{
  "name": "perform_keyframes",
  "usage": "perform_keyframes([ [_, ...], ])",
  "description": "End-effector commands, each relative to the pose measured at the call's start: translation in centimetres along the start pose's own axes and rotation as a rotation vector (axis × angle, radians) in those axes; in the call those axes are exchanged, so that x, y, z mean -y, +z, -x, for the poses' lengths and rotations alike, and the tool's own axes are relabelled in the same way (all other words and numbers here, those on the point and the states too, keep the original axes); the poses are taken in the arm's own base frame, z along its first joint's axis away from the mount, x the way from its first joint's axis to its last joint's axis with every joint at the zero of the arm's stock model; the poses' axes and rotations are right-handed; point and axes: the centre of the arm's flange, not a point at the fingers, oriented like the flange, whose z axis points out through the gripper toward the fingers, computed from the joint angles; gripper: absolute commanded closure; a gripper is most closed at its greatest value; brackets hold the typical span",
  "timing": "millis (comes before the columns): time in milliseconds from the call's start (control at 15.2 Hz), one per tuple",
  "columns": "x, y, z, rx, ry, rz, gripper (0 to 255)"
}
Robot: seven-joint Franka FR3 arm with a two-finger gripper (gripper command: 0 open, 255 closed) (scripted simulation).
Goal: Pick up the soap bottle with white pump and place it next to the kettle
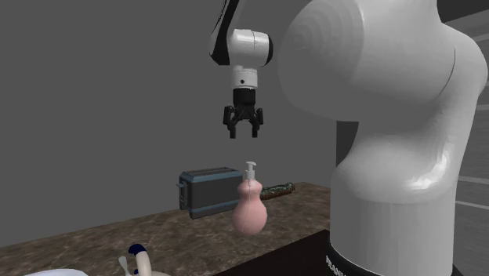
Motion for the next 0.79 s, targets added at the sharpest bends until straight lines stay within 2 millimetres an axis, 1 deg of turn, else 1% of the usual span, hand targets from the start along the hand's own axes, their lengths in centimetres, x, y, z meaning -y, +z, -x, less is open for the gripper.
perform_keyframes([
  [0,-1.9,1.2,-1.3,-0.001,0.007,0.0,0],
  [660,-10.3,8.3,-8.6,-0.006,0.04,-0.003,0],
  [726,-10.9,8.7,-9.1,-0.006,0.042,-0.004,0],
])
